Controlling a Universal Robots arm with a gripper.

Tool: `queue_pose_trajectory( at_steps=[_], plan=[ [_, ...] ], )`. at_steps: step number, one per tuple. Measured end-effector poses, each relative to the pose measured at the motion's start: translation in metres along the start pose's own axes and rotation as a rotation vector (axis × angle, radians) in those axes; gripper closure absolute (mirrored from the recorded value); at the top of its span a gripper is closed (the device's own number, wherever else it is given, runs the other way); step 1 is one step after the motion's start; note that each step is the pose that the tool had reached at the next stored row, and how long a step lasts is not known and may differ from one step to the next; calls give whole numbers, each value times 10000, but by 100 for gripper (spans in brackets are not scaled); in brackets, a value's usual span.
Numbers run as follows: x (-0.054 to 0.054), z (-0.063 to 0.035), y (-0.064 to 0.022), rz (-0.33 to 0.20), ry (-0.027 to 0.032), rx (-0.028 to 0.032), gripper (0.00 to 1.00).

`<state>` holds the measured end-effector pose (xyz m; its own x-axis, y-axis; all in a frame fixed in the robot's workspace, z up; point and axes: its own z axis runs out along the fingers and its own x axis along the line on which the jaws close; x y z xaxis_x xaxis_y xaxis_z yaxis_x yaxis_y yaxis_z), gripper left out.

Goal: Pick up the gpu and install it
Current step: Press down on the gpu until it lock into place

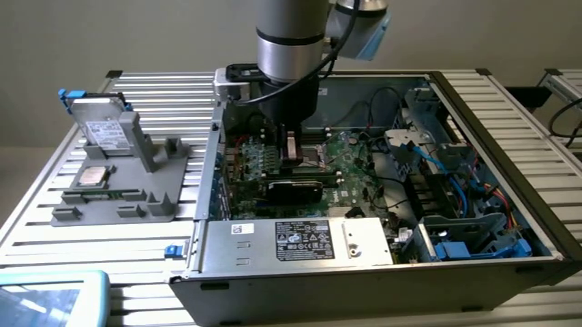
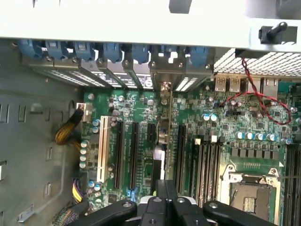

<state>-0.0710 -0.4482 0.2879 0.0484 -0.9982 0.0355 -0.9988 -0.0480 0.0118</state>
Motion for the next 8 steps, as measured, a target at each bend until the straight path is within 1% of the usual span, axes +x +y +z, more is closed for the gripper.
queue_pose_trajectory(
  at_steps=[4, 8],
  plan=[
    [2, -25, 37, 0, -2, 1, 89],
    [2, -26, 40, -1, 0, 0, 89]
  ],
)
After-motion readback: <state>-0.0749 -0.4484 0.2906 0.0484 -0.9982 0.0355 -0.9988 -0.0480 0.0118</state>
